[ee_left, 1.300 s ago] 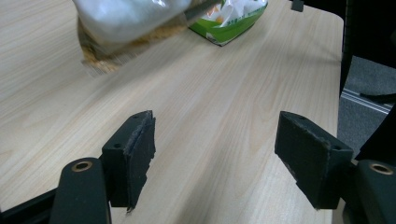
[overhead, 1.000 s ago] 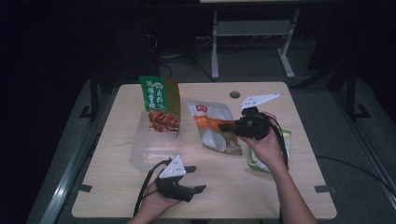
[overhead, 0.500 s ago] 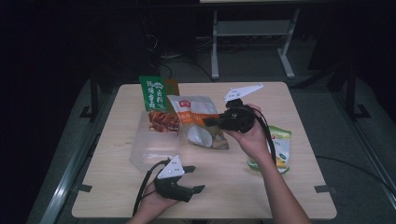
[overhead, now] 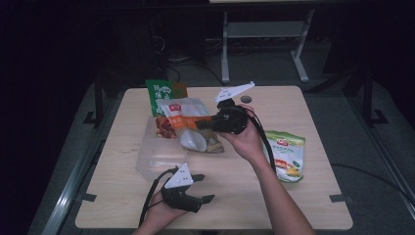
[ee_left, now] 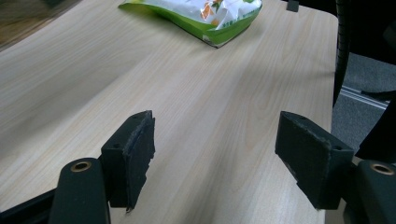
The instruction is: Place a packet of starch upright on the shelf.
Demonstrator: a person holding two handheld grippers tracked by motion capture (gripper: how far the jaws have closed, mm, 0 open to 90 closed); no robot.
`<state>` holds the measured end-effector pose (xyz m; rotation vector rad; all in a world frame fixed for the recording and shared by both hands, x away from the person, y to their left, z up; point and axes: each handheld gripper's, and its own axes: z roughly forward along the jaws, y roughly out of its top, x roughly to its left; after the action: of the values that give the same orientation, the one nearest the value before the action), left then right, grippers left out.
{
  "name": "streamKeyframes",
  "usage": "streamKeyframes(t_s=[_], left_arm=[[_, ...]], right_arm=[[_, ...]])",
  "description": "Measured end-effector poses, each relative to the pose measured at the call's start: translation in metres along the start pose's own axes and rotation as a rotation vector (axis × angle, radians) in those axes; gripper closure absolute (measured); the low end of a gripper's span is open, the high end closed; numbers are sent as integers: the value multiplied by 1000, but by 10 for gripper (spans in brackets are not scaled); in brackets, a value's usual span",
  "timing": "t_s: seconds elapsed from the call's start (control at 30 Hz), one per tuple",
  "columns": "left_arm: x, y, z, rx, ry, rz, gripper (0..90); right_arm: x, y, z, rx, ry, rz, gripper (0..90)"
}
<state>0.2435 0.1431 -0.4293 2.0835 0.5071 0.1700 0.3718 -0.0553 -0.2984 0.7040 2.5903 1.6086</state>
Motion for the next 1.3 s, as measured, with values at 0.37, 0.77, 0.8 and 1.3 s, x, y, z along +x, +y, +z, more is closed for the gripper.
streamKeyframes(t_s=[0.37,0.77,0.8,1.3], left_arm=[[-1,0,-1,-11,1,-4,280],[0,0,-1,0,-2,5,280],[0,-1,-1,-1,-2,3,280],[-1,-8,-3,42,-3,7,280]], right_arm=[[2,9,22,-7,36,-6,900],[9,20,44,-7,87,-28,900],[10,20,47,-7,94,-30,900],[29,23,86,-13,197,-62,900]])
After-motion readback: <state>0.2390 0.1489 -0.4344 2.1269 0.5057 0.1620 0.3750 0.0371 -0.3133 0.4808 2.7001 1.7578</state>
